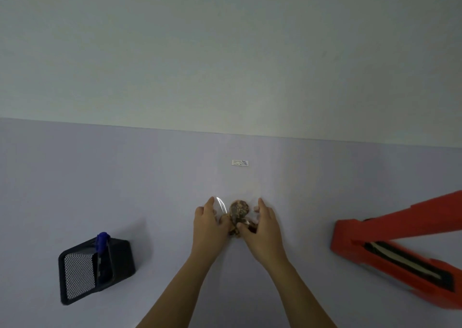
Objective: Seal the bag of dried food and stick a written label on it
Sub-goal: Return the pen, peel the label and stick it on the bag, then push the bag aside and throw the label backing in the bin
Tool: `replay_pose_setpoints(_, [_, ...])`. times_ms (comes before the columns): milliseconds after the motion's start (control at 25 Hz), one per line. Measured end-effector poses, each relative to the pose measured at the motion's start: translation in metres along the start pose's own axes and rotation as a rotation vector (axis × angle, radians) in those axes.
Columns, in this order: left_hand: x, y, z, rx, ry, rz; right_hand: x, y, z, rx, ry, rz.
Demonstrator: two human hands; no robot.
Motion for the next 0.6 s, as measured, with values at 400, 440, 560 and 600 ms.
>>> replay_pose_setpoints(400, [-0.113,-0.080,0.011,0.297,0.301,0.367,0.003,-0.066,-0.033,-0.247,-0.364,0.184])
replay_pose_setpoints(440, [-0.130,-0.094,-0.003,0.270,0.373,0.468,0.017,-0.082,-0.029,-0.301,-0.396,0.168])
replay_pose_setpoints(560, [-0.162,-0.115,-0.076,-0.112,0.471,0.449,0.069,-0.127,0.005,-0.323,-0.522,0.033])
replay_pose_setpoints(600, [-0.165,-0.114,-0.100,-0.240,0.425,0.357,0.082,-0.134,0.019,-0.284,-0.548,-0.005])
Point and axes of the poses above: each hand's wrist, its own y-axis towards the middle knuckle, its own x-axis out of the palm, z = x × y, the point moved 7 cm from there along y, towards the middle knuckle, and after that the axes turned 12 degrees about y, right-handed, at the moved point
